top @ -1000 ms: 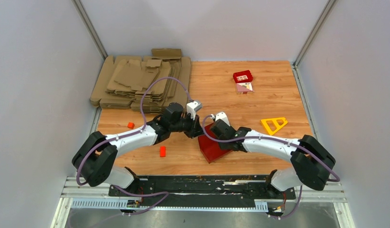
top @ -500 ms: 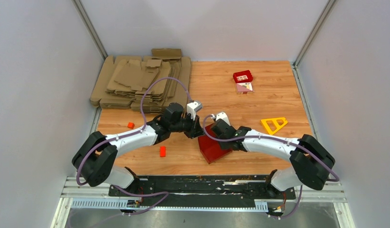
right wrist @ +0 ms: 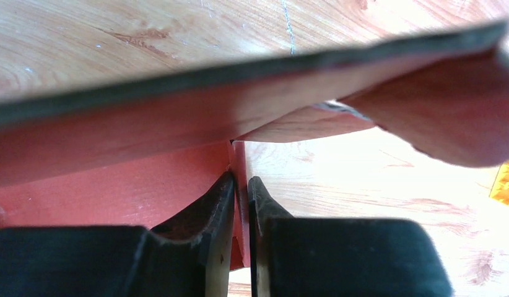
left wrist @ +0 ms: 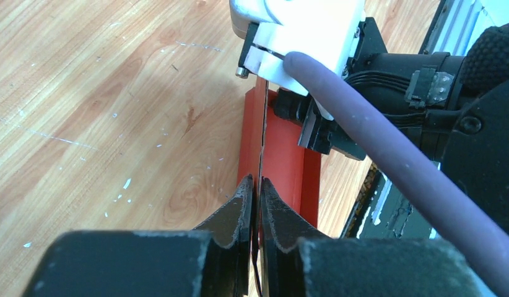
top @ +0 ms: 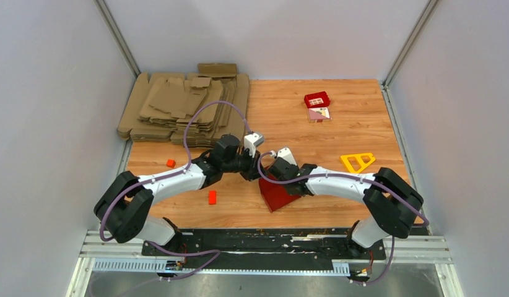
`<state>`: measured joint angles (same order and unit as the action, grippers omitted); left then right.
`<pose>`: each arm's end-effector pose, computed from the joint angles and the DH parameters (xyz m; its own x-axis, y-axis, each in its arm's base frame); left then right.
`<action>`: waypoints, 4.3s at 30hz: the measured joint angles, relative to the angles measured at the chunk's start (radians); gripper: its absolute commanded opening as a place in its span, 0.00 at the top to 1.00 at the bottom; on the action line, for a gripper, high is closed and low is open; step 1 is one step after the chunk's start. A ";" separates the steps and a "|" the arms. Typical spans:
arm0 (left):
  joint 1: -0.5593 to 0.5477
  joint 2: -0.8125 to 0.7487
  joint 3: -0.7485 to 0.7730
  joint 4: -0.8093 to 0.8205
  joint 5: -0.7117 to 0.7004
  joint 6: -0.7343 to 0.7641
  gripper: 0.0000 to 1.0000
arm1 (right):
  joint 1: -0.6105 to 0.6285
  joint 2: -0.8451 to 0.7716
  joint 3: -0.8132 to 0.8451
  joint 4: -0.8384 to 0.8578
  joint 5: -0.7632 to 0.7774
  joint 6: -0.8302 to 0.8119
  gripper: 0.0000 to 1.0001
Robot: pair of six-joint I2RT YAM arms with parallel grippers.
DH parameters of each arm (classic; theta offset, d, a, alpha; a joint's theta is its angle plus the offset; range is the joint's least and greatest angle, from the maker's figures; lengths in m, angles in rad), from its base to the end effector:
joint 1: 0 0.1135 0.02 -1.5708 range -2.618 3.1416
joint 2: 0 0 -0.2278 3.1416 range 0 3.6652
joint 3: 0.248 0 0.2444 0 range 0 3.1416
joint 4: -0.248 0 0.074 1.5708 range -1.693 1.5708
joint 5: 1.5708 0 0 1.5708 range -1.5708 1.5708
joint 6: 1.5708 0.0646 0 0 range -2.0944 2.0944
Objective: Fold the paper box
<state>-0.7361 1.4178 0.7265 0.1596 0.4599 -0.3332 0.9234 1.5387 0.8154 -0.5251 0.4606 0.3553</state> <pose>0.2177 -0.2359 0.1669 -0.6446 0.1885 -0.7409 0.7136 0.4962 -0.4946 0.1868 0.1995 0.1043 -0.7553 -0.4823 -0.4437 -0.3913 0.8750 -0.2850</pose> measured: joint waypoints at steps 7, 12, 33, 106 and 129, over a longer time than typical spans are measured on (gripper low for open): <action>0.000 0.000 0.000 0.000 -0.001 0.003 0.87 | 0.005 -0.001 0.001 -0.005 0.015 0.017 0.56; 0.000 0.000 0.000 -0.002 -0.010 0.004 0.65 | 0.003 -0.060 -0.006 0.003 -0.037 0.018 0.38; 0.000 -0.214 -0.044 -0.130 -0.105 -0.024 0.31 | -0.211 -0.398 -0.072 0.106 -0.377 -0.070 0.11; -0.021 -0.028 0.117 -0.308 -0.297 0.219 0.98 | -0.269 -0.401 -0.020 0.077 -0.354 -0.074 0.45; -0.041 0.000 0.121 -0.297 -0.338 0.250 0.94 | -0.269 -0.233 0.072 0.071 -0.428 -0.081 0.61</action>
<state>-0.7773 1.4178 0.8474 -0.1371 0.1215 -0.0834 0.6540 1.3052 0.8875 -0.4538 0.0322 0.2741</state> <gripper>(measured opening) 0.052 0.392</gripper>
